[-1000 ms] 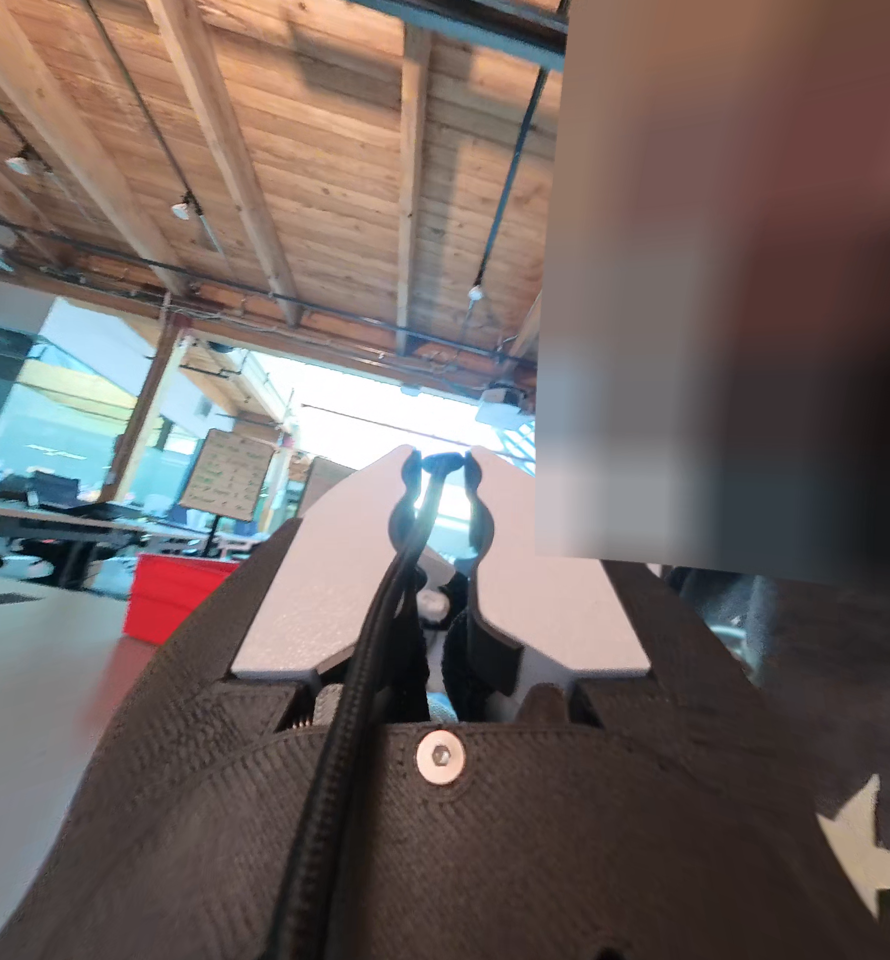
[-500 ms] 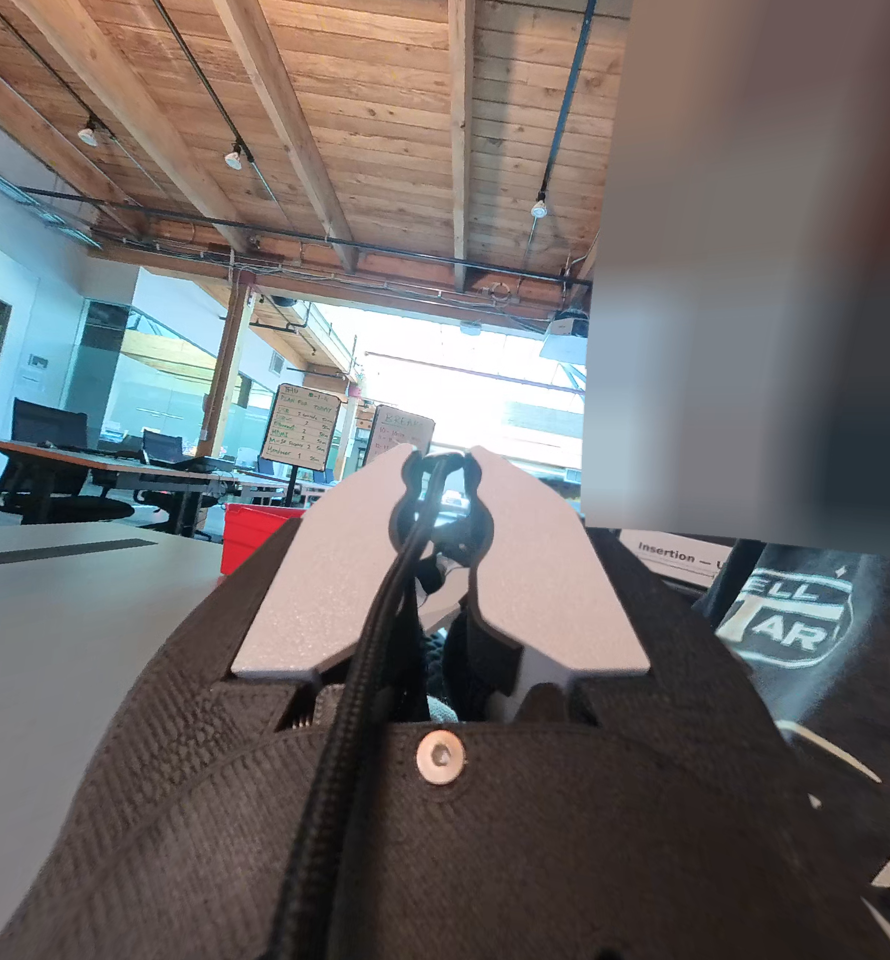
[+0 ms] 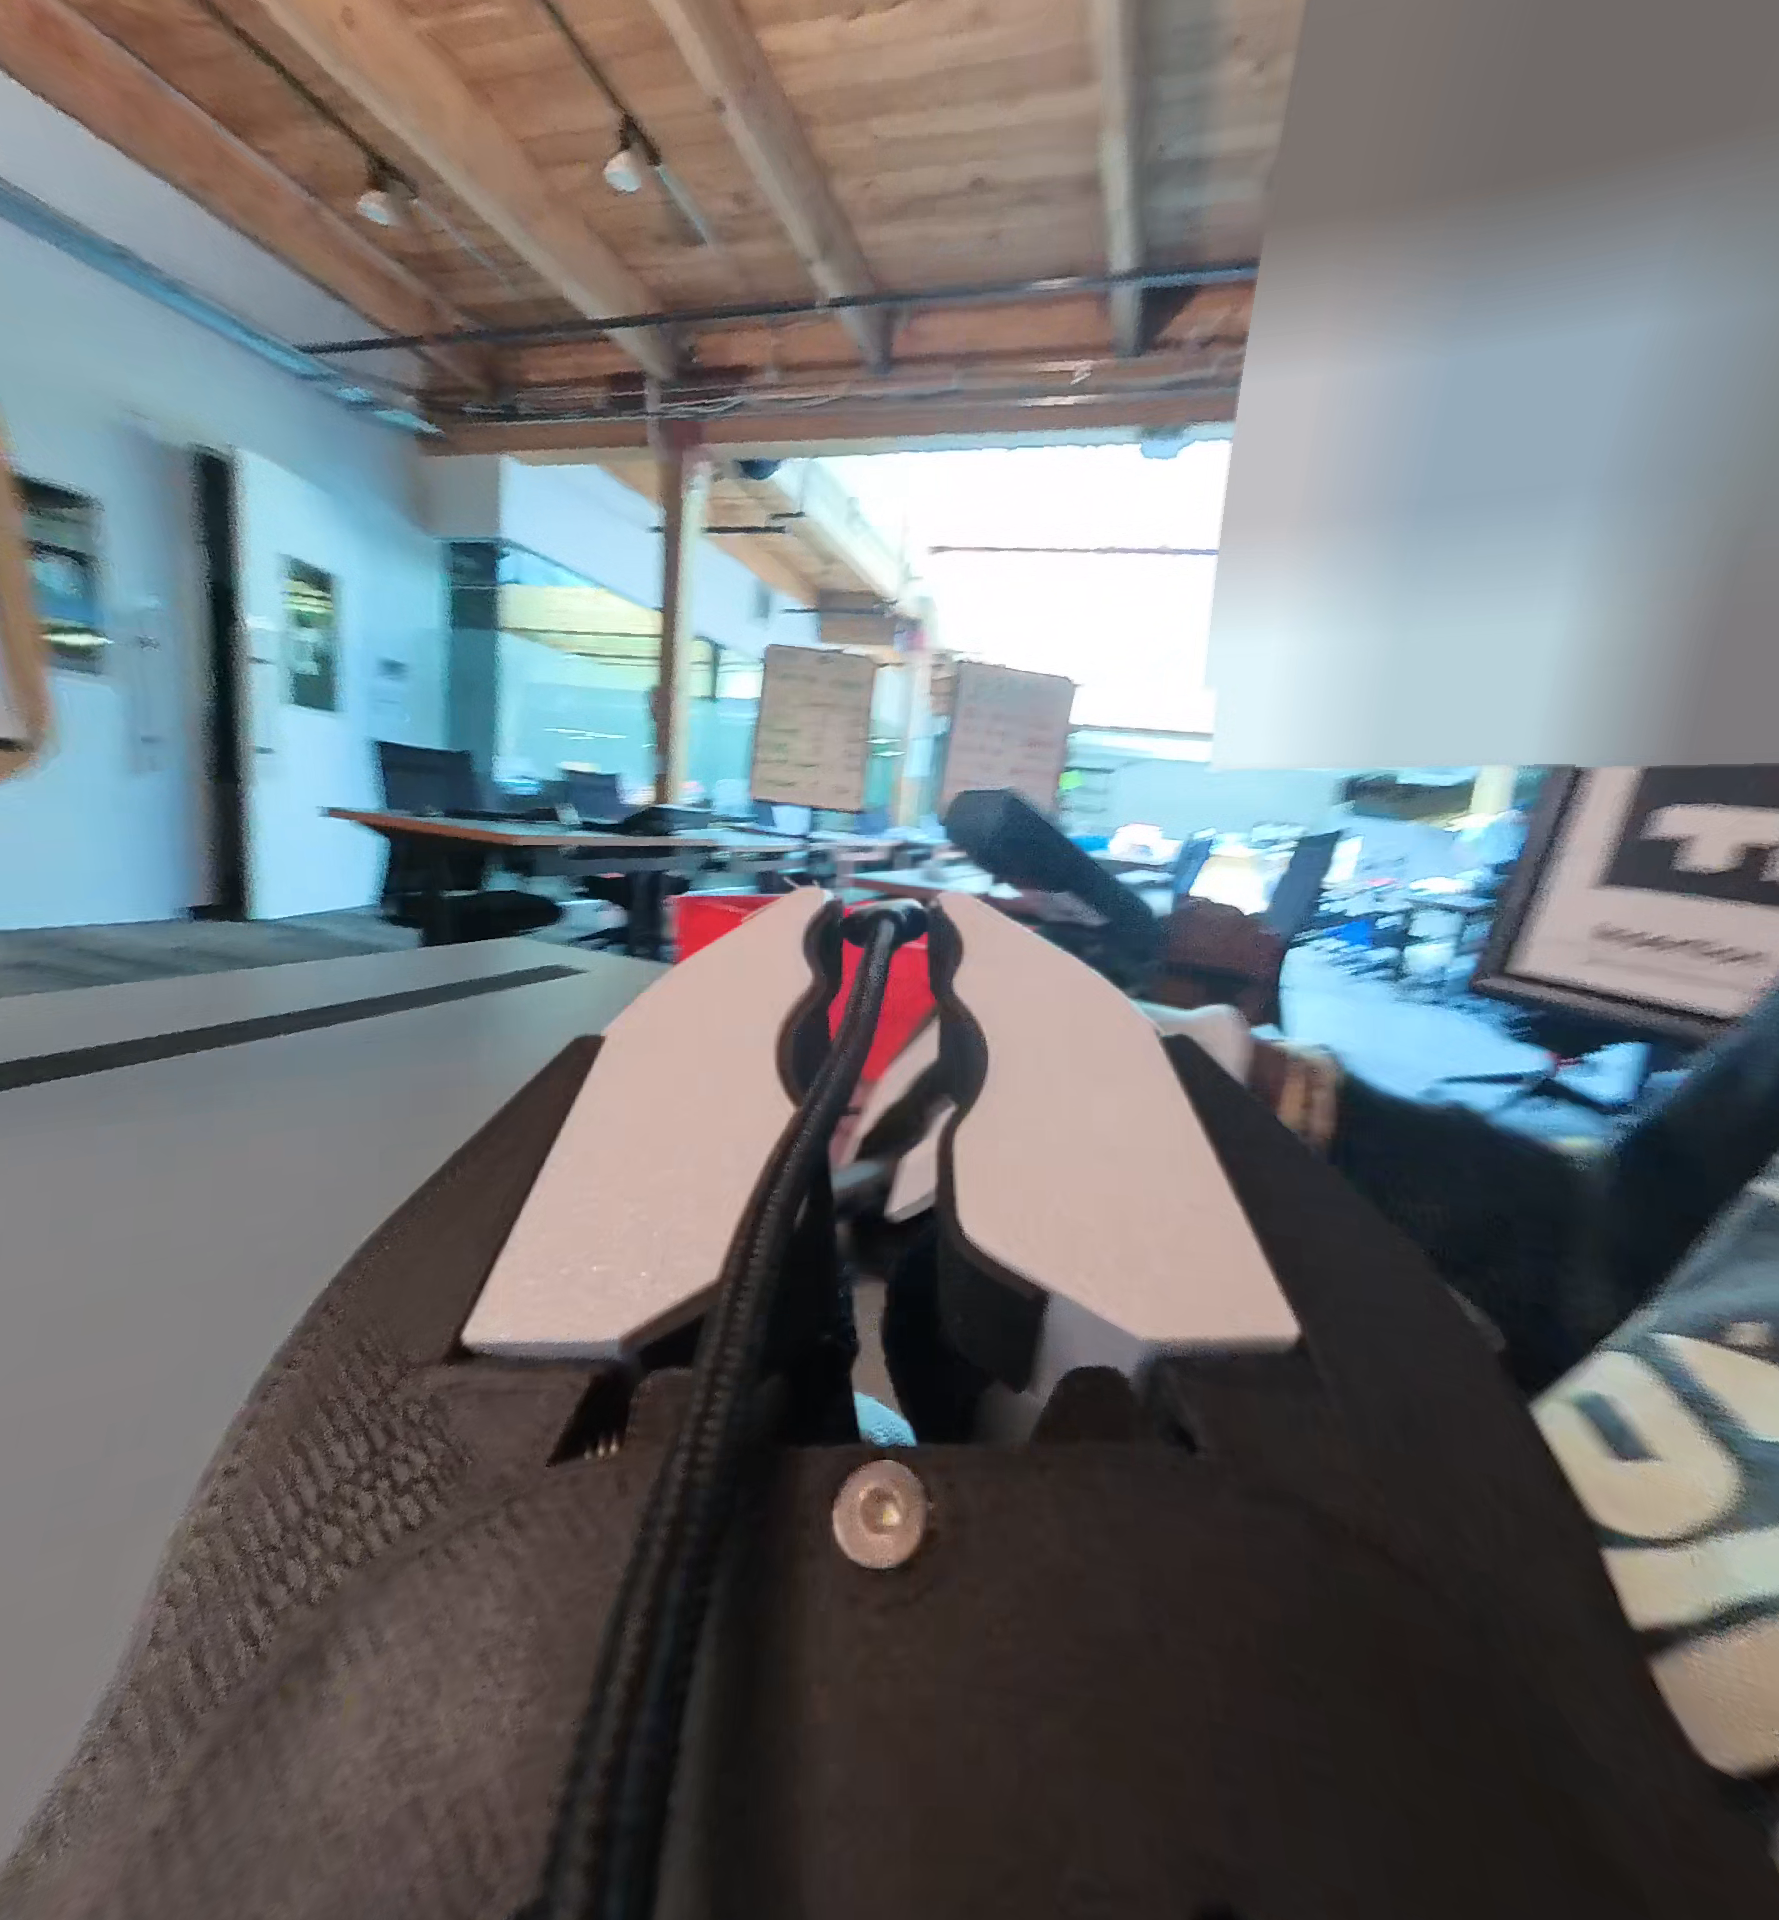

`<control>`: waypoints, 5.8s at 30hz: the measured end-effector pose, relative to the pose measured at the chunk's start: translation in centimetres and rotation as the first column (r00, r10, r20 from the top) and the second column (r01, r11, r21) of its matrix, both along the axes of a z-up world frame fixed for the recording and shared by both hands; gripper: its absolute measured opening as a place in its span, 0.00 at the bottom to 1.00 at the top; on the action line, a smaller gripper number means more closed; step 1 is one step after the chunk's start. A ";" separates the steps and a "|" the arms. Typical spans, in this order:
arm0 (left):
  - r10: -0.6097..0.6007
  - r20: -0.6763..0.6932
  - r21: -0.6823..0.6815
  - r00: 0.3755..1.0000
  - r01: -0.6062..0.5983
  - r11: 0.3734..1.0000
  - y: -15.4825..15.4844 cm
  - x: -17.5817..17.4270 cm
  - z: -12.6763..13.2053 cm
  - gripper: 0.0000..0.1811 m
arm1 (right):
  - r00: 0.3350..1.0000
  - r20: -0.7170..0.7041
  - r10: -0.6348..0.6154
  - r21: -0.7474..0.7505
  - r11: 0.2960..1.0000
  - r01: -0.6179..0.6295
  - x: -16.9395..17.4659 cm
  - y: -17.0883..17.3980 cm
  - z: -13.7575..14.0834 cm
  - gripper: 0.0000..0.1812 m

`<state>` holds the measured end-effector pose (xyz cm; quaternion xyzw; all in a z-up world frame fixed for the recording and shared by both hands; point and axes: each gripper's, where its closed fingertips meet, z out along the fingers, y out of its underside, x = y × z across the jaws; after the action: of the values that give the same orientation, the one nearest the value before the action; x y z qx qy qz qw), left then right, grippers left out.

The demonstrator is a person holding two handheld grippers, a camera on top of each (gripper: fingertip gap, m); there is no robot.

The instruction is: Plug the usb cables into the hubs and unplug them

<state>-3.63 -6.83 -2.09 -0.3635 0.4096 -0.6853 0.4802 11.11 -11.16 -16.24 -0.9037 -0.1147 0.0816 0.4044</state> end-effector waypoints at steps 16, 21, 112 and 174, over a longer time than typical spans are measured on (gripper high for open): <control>0.436 0.121 0.402 0.892 -0.446 0.800 -2.5 1.5 -0.7 0.08 | 0.914 -0.391 0.109 0.526 0.841 0.125 -9.6 2.5 9.9 0.18; 0.472 0.104 0.445 0.875 -0.466 0.765 -2.2 1.8 -1.5 0.08 | 0.911 -0.401 0.092 0.538 0.829 0.153 -9.2 2.6 10.0 0.18; 0.318 -0.026 0.431 0.948 -0.276 0.859 -2.9 3.3 -3.3 0.13 | 0.986 0.166 0.024 0.745 0.652 -0.141 -9.1 0.4 12.0 0.18; 0.509 -0.045 0.211 0.859 -0.490 0.846 10.0 -3.0 -1.5 0.33 | 0.709 0.383 -0.592 0.883 0.460 -0.093 1.7 -1.2 11.3 0.43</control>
<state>-6.63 3.14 -3.55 -0.4433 0.3883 -0.4747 0.6538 12.76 -12.40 -4.98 -0.5524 -0.1255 -0.3707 0.7360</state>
